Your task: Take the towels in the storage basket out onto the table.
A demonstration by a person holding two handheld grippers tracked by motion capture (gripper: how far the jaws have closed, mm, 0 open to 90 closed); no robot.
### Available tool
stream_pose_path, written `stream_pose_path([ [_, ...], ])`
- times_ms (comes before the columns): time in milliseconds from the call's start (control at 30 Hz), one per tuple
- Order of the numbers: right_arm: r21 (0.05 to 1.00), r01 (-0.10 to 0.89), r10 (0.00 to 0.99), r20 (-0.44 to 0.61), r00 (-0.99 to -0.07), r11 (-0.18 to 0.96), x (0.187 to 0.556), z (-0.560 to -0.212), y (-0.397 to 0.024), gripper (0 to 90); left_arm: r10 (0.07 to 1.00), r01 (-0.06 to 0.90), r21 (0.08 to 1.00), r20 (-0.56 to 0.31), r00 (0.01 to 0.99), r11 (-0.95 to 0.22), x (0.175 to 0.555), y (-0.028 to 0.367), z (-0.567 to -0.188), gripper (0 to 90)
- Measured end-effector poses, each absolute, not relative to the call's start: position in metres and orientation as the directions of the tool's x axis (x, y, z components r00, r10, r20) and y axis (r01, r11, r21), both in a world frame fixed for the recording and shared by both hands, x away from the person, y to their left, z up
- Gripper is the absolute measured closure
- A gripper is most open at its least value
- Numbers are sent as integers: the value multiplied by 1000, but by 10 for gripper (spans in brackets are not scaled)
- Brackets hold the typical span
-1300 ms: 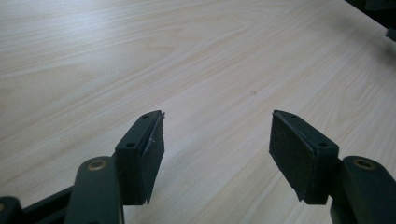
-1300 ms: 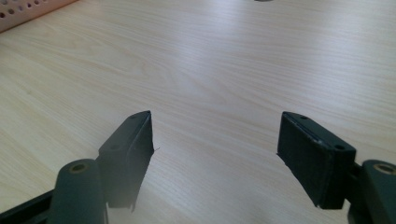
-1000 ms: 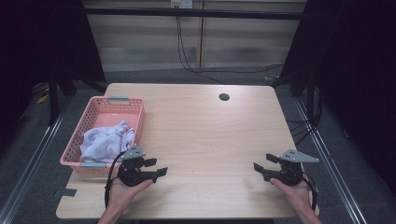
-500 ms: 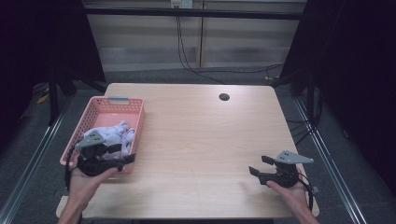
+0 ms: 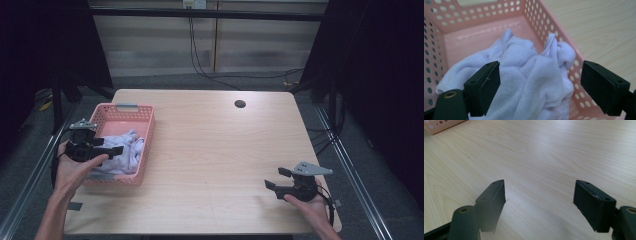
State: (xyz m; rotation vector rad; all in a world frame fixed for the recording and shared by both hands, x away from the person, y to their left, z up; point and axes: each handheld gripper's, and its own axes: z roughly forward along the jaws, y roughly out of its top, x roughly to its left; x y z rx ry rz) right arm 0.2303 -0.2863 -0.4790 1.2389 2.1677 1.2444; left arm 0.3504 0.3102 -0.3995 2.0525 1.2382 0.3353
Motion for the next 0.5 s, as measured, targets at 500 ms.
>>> stream_pose_path([
  [500, 809, 541, 812, 146, -565, 231, 234, -482, -284, 231, 852, 772, 492, -108, 512, -402, 387, 307, -441, 63],
])
